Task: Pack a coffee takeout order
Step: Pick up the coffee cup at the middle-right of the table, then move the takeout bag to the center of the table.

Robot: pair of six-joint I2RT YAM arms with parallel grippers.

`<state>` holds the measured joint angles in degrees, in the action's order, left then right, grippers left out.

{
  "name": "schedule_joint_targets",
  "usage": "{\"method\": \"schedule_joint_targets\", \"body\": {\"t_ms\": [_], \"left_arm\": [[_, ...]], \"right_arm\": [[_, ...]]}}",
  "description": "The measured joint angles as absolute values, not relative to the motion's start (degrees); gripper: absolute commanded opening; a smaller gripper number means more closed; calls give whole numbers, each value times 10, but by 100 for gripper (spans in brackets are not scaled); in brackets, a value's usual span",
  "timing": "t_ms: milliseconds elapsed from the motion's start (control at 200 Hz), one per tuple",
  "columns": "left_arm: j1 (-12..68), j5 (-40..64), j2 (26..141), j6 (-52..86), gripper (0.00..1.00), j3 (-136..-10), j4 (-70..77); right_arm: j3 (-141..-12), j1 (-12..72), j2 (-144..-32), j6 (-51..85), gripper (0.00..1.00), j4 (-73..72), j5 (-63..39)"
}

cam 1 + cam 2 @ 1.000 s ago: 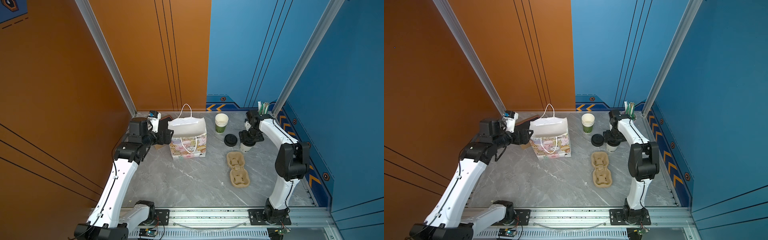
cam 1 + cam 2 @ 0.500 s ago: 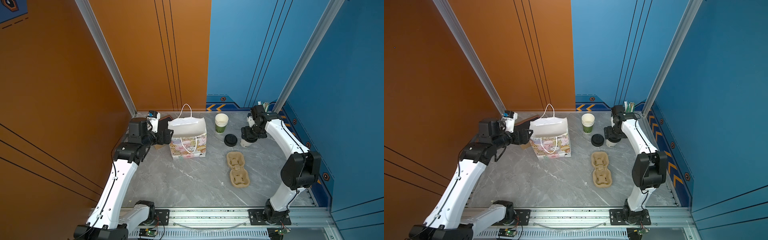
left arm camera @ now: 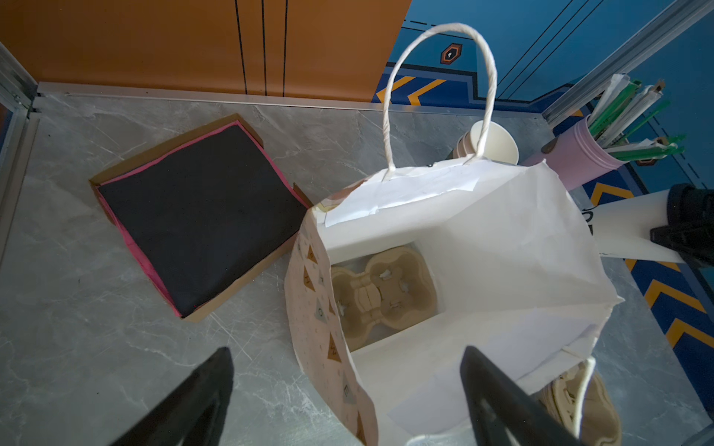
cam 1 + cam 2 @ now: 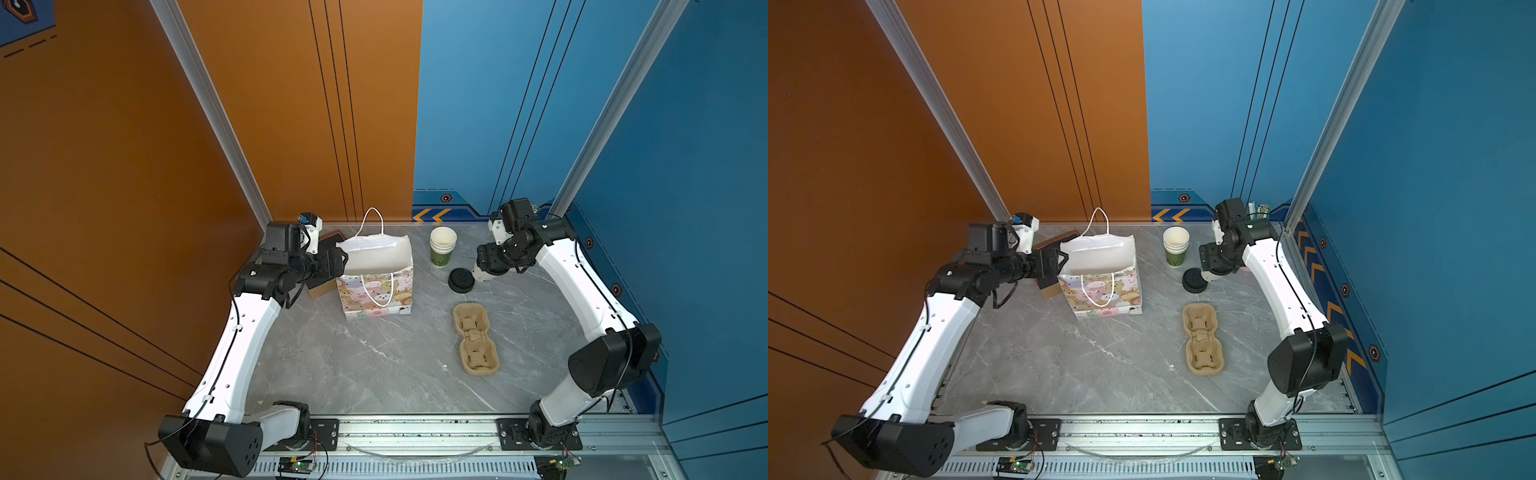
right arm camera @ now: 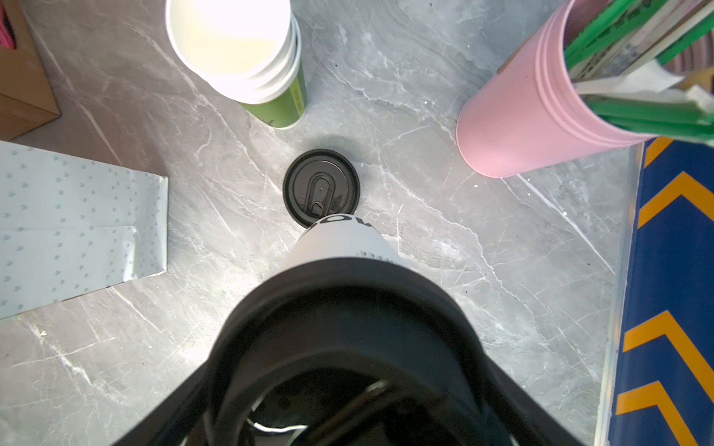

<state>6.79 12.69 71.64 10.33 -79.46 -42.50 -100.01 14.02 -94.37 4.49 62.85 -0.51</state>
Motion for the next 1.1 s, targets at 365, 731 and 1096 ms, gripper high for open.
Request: {"method": "schedule_joint_targets", "body": {"t_ms": [365,731,1096], "left_arm": [[68,125,783,118,39,-823,-448],[72,133,805,123,5,-843,-449],[78,167,806,135,0,-843,-449]], "right_arm": [[-1011,176,-943,47,89,641,-14],[-1011,189,-938,49,89,641,-14],[-1024,191,-918,49,89,645,-20]]}}
